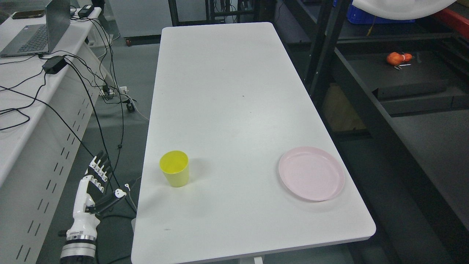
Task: Place yellow IKEA cup on middle right shelf
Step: 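Reach the left hand toward the yellow cup on the table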
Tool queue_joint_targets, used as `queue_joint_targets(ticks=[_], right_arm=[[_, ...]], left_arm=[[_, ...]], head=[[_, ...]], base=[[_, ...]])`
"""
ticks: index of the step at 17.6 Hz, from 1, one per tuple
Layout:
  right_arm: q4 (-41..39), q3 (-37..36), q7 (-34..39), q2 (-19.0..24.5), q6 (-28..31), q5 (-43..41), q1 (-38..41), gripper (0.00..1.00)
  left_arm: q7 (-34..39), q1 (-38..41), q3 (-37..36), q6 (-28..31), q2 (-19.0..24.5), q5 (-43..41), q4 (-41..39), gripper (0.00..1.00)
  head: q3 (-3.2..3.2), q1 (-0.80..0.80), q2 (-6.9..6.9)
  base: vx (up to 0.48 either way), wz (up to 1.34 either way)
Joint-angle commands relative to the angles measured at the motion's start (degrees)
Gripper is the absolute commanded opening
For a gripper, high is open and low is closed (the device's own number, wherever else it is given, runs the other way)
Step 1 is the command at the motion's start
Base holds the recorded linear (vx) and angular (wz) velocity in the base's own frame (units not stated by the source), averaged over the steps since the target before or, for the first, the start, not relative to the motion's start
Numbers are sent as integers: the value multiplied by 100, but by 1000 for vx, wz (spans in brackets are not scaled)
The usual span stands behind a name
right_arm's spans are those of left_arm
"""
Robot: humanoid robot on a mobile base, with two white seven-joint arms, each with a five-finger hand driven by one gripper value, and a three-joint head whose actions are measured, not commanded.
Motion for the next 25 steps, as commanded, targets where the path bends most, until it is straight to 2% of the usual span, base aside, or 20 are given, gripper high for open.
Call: queue_joint_targets(ticks=[1, 5, 9, 13, 19, 25], right_arm=[[0, 97, -5, -100, 4, -141, 79, 99], [0, 97, -5, -100, 4, -141, 79, 99], [0, 97, -5, -100, 4, -141, 79, 99], [0, 97, -5, -100, 4, -141, 79, 99], [0, 97, -5, -100, 4, -141, 79, 99], [0, 97, -5, -100, 4, -141, 79, 99]], left_arm=[[-3, 15, -263, -1, 100, 84, -25, 99], [-20, 67, -394, -9, 100, 223, -42, 99], [-213, 138, -948, -36, 100, 637, -77, 99], [-275, 94, -1379, -18, 100, 672, -43, 99], [-275, -161, -1248, 8, 100, 681, 573, 99], [-293, -828, -1159, 359, 100, 664, 1091, 99]], head=[[0, 0, 0], [0, 0, 0], [0, 0, 0], [0, 0, 0], [0, 0, 0], [0, 0, 0]], base=[[35, -40], [38, -61], [30, -39], [-3, 8], [-17, 25], [0, 0]])
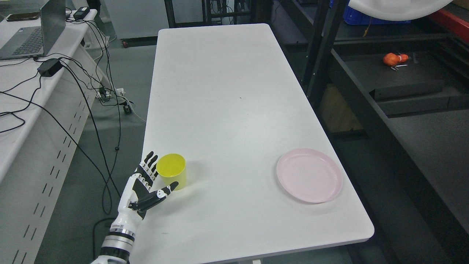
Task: Place yellow IKEA cup on middle right shelf
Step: 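Reach the left hand toward the yellow cup on the table, then close the left hand around the yellow cup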
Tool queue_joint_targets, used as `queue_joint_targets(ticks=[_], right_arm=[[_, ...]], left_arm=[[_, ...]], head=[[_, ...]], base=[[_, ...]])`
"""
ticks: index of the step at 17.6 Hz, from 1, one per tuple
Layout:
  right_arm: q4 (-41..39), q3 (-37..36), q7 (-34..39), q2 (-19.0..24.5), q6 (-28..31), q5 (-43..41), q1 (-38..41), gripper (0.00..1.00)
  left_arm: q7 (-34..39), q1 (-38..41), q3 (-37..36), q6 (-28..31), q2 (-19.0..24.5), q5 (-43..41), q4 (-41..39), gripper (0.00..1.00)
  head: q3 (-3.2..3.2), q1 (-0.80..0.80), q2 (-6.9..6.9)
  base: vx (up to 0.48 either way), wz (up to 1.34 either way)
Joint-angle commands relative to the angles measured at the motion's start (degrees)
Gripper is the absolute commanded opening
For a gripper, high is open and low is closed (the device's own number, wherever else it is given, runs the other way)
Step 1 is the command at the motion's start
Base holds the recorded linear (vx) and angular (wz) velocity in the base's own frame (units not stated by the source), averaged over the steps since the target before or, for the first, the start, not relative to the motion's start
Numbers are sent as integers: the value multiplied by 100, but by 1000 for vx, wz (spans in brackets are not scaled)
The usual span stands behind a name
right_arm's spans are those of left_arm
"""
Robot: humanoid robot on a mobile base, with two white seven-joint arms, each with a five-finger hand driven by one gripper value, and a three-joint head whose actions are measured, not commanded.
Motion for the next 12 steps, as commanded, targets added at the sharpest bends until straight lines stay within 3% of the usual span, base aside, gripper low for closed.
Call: queue_joint_targets(ticks=[1, 8, 12], right_arm=[[0, 97, -9, -100, 4, -141, 79, 99], [0, 97, -9, -100, 4, -141, 79, 99], [0, 97, -9, -100, 4, -141, 79, 99]], left_arm=[[-56, -459, -108, 179, 100, 1, 635, 99], [-538, -485, -451, 329, 100, -34, 644, 98], [-689, -459, -469, 338, 100, -60, 749, 90]], head=[[0, 0, 0], [0, 0, 0], [0, 0, 0]], base=[[0, 0], [0, 0], [0, 0]])
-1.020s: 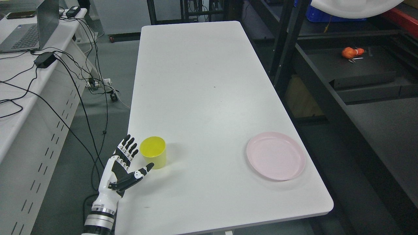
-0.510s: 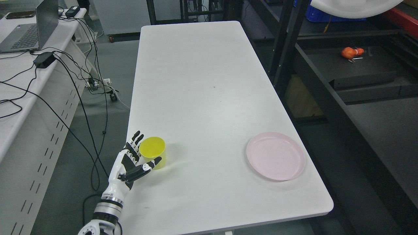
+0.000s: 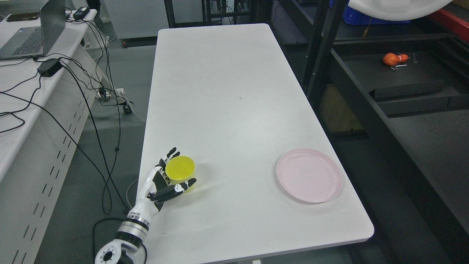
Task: Place yellow IKEA cup on middle right shelf
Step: 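Close the left hand around the yellow cup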
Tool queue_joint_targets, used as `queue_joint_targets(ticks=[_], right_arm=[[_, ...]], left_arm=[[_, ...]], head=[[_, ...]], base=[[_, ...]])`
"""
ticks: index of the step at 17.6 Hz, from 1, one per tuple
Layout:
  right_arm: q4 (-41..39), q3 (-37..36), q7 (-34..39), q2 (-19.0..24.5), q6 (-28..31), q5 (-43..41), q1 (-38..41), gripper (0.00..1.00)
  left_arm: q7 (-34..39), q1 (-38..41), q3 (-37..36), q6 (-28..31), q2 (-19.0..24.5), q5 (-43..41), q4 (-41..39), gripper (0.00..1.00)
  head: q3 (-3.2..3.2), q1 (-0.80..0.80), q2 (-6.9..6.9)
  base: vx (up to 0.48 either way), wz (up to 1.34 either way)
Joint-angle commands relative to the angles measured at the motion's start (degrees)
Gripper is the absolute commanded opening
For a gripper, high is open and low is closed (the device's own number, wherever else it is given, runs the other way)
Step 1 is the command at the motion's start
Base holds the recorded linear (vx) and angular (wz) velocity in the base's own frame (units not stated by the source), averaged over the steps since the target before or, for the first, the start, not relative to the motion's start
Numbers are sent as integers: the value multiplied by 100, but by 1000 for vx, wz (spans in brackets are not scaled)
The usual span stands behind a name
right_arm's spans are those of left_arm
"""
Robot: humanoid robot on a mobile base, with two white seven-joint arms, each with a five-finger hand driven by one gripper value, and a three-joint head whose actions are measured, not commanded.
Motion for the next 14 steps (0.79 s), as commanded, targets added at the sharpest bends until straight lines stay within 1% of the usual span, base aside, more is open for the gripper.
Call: queue_joint_targets(ticks=[1, 4, 6, 7, 9, 10, 12, 14], right_arm=[[0, 97, 1, -100, 4, -141, 79, 99], [0, 97, 1, -100, 4, -141, 79, 99], [0, 97, 1, -100, 4, -141, 79, 99], [0, 97, 1, -100, 4, -141, 79, 99], [0, 97, 1, -100, 4, -141, 79, 99], [0, 97, 1, -100, 4, -141, 79, 99], [0, 97, 1, -100, 4, -141, 79, 99], [0, 97, 1, -100, 4, -141, 79, 99]], left_arm=[[-90, -4, -186, -2, 100, -14, 350, 82], [-90, 40, -116, -19, 100, -5, 464, 62], [-90, 57, 94, -90, 100, 4, 517, 42], [-90, 57, 191, -133, 100, 13, 517, 34], [-90, 57, 350, -509, 100, 126, 517, 10], [-90, 57, 368, -729, 100, 266, 509, 1], [-90, 49, 386, -1029, 100, 434, 351, 0], [-90, 57, 403, -1074, 100, 513, -192, 0]], head=[[0, 0, 0], [0, 0, 0], [0, 0, 0], [0, 0, 0], [0, 0, 0], [0, 0, 0], [0, 0, 0], [0, 0, 0]], base=[[0, 0], [0, 0], [0, 0], [0, 0], [0, 0], [0, 0], [-1, 5], [-1, 5]])
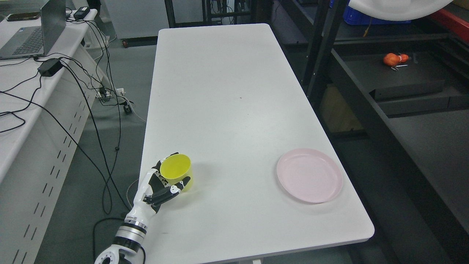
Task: Place yellow IKEA cup on middle right shelf
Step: 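Close the left hand around the yellow cup, then lift the yellow cup off the table with the left hand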
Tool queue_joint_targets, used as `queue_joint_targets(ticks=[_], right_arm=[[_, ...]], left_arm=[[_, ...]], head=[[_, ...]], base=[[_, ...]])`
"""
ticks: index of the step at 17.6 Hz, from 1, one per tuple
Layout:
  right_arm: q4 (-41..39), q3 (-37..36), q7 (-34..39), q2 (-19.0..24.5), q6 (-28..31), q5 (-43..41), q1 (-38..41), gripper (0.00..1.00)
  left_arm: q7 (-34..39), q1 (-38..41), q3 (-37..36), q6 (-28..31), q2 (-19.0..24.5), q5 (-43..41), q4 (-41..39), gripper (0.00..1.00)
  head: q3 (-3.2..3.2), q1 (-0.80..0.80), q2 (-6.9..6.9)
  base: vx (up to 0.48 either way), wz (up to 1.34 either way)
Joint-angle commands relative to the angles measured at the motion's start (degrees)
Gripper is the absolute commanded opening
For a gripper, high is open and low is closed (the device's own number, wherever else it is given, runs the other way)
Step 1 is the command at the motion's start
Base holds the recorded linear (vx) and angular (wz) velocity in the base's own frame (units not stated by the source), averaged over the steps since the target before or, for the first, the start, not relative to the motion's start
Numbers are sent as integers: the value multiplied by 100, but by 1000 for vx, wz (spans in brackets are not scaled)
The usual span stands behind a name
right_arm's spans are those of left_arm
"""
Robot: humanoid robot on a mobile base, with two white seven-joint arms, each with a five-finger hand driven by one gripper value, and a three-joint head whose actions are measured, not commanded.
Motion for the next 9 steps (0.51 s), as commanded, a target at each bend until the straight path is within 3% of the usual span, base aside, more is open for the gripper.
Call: queue_joint_targets(ticks=[1, 9], right_arm=[[0, 97, 2, -100, 4, -141, 79, 99], [0, 97, 2, -100, 4, -141, 79, 99]], left_arm=[[2, 9, 266, -225, 100, 302, -726, 0], [-7, 0, 293, -234, 100, 311, -1572, 0]], head=[[0, 0, 0], [0, 0, 0]], base=[[0, 0], [-2, 1]])
